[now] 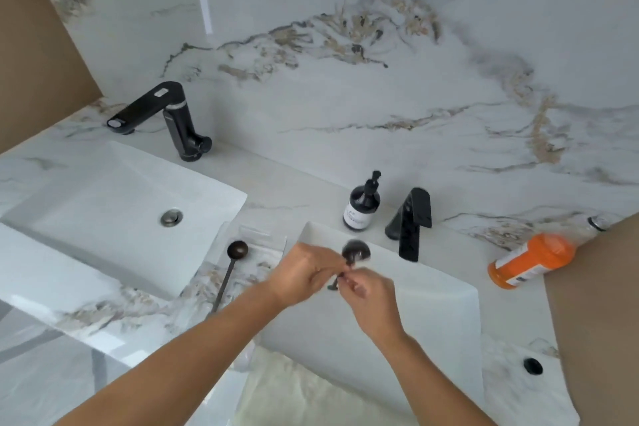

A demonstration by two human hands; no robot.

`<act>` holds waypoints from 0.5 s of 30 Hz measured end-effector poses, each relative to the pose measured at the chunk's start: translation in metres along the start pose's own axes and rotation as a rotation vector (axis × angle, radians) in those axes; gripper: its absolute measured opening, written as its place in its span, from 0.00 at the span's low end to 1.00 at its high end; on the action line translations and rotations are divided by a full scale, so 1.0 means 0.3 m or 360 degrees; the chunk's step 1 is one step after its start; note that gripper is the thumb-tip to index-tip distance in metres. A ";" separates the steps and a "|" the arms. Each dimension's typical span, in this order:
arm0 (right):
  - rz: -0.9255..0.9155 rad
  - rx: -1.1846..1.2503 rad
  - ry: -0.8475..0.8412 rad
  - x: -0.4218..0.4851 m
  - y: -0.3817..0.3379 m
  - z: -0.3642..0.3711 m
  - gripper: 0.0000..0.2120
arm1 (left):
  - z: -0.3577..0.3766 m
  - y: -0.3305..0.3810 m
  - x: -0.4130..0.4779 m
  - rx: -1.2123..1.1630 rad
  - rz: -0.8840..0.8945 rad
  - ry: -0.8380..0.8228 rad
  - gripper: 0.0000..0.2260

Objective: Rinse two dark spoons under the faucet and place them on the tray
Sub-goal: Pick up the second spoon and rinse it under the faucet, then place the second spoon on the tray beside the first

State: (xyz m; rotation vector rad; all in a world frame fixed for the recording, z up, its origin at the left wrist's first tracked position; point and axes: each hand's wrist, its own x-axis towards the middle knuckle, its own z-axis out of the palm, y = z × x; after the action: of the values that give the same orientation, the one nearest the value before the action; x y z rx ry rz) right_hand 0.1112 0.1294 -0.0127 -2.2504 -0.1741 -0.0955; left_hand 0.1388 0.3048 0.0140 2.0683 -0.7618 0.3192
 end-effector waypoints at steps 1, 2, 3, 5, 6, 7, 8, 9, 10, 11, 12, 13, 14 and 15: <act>0.0015 -0.0021 0.0052 -0.005 -0.018 0.024 0.05 | -0.021 -0.013 -0.013 -0.0029 0.0044 -0.0023 0.06; 0.0053 -0.0018 0.0093 -0.004 -0.035 0.049 0.06 | -0.042 -0.024 -0.026 -0.0139 0.0009 0.0000 0.07; 0.0109 0.0040 0.0130 0.001 -0.064 0.073 0.06 | -0.070 -0.031 -0.035 -0.0342 -0.0136 0.0069 0.08; 0.0330 0.0329 0.0130 0.002 -0.143 0.130 0.09 | -0.139 -0.061 -0.051 -0.0849 -0.0566 0.0201 0.05; 0.0491 0.0492 0.0064 0.007 -0.183 0.164 0.10 | -0.176 -0.085 -0.059 -0.0998 -0.0757 0.0214 0.05; 0.0671 0.0618 -0.0041 0.019 -0.220 0.205 0.10 | -0.217 -0.123 -0.070 -0.1003 -0.0915 0.0184 0.04; 0.0844 0.0706 -0.0171 0.031 -0.251 0.240 0.09 | -0.250 -0.160 -0.082 -0.0910 -0.1046 0.0113 0.05; 0.1004 0.0771 -0.0300 0.040 -0.276 0.275 0.08 | -0.279 -0.193 -0.096 -0.0746 -0.1166 0.0015 0.07; 0.1148 0.0817 -0.0397 0.048 -0.300 0.315 0.08 | -0.306 -0.230 -0.114 -0.0565 -0.1276 -0.0087 0.12; 0.1265 0.0822 -0.0458 0.054 -0.318 0.352 0.06 | -0.322 -0.262 -0.134 -0.0429 -0.1380 -0.0185 0.17; 0.1350 0.0790 -0.0497 0.056 -0.329 0.386 0.04 | -0.329 -0.290 -0.153 -0.0366 -0.1491 -0.0272 0.19; 0.1412 0.0735 -0.0530 0.057 -0.338 0.418 0.03 | -0.330 -0.310 -0.169 -0.0346 -0.1590 -0.0343 0.20; 0.1458 0.0668 -0.0559 0.055 -0.344 0.445 0.02 | -0.324 -0.330 -0.183 -0.0367 -0.1683 -0.0396 0.18; 0.1495 0.0599 -0.0581 0.053 -0.349 0.467 0.02 | -0.315 -0.343 -0.195 -0.0401 -0.1763 -0.0442 0.15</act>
State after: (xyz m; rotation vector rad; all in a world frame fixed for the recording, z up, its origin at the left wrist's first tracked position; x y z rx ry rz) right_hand 0.1115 0.3050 -0.0192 -1.7517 0.6244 0.7805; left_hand 0.1629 0.4485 -0.0276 1.9870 0.2581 -0.6528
